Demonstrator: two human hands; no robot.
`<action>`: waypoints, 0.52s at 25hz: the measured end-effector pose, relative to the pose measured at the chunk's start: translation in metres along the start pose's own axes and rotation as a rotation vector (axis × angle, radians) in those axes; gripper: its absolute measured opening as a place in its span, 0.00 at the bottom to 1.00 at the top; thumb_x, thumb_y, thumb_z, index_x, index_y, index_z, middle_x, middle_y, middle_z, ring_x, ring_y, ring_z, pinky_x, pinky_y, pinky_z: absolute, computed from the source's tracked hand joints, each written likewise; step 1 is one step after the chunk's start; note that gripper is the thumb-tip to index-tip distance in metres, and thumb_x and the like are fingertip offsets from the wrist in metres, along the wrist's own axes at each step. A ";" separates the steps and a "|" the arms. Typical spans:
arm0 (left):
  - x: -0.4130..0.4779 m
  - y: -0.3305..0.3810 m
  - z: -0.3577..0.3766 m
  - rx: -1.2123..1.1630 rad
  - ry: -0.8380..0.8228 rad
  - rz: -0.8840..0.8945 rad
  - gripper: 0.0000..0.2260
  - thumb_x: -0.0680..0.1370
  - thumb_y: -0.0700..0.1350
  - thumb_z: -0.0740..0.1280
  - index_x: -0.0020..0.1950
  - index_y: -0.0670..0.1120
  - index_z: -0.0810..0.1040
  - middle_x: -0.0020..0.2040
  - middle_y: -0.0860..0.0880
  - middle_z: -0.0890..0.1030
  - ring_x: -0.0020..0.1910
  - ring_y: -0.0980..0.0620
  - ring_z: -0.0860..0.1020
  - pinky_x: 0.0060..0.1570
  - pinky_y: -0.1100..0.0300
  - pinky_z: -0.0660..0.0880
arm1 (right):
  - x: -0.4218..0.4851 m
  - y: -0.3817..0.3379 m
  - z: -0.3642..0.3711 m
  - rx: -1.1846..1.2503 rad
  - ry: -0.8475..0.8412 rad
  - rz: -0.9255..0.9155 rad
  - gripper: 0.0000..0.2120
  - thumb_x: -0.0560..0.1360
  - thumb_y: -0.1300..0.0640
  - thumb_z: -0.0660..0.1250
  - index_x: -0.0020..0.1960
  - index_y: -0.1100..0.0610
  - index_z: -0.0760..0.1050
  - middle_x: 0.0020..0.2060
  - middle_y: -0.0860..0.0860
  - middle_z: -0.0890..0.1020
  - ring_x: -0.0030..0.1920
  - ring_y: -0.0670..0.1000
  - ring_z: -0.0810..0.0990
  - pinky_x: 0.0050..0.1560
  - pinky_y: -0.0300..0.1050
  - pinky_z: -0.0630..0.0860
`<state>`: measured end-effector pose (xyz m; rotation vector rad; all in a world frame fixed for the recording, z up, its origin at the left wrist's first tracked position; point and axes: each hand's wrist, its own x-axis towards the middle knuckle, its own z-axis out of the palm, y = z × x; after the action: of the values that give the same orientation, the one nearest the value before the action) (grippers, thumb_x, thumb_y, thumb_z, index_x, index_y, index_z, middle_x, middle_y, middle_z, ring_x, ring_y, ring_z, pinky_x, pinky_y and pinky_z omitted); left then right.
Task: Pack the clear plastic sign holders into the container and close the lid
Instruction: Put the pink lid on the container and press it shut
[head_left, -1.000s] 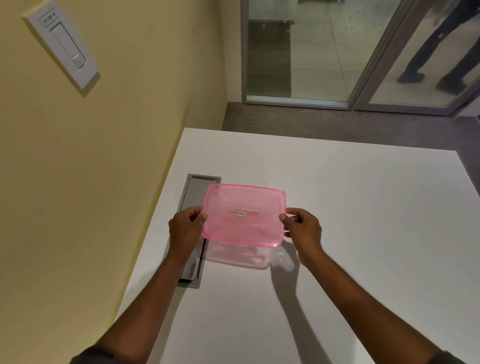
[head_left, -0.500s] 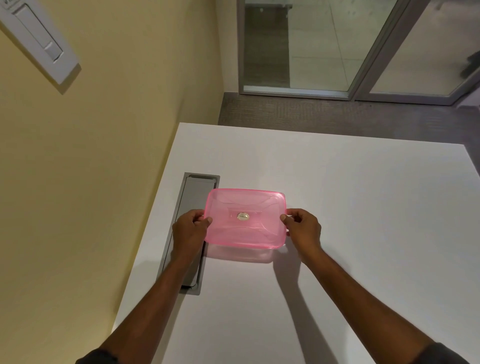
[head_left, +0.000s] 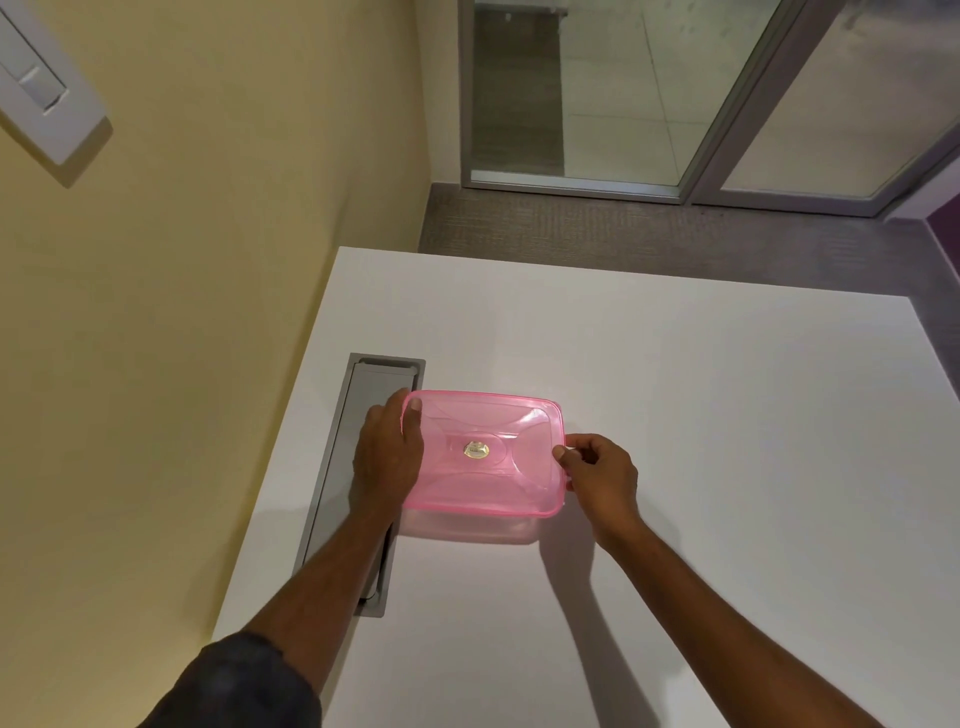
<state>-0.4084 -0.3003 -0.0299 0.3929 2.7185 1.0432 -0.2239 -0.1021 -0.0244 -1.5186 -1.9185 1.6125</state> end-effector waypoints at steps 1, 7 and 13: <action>0.001 -0.002 0.002 0.026 0.005 0.015 0.18 0.88 0.57 0.53 0.72 0.54 0.75 0.57 0.44 0.78 0.54 0.41 0.80 0.50 0.49 0.76 | 0.000 0.001 0.000 0.002 0.001 0.003 0.04 0.77 0.58 0.76 0.50 0.51 0.86 0.44 0.48 0.89 0.47 0.53 0.88 0.54 0.60 0.87; 0.013 -0.008 0.007 0.078 0.016 0.033 0.17 0.88 0.57 0.52 0.67 0.53 0.74 0.55 0.44 0.80 0.51 0.40 0.80 0.47 0.52 0.72 | 0.006 0.005 0.002 0.001 0.004 -0.007 0.04 0.76 0.57 0.76 0.47 0.48 0.85 0.44 0.46 0.89 0.47 0.53 0.88 0.53 0.60 0.87; 0.016 -0.012 0.012 0.116 -0.012 0.032 0.16 0.88 0.56 0.52 0.69 0.55 0.74 0.55 0.43 0.81 0.52 0.38 0.81 0.47 0.49 0.75 | 0.013 0.004 0.002 0.006 -0.001 0.066 0.05 0.76 0.57 0.76 0.50 0.50 0.83 0.47 0.50 0.88 0.48 0.55 0.88 0.52 0.61 0.87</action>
<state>-0.4225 -0.2970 -0.0482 0.4614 2.7789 0.8903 -0.2291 -0.0937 -0.0345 -1.5950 -1.8809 1.6441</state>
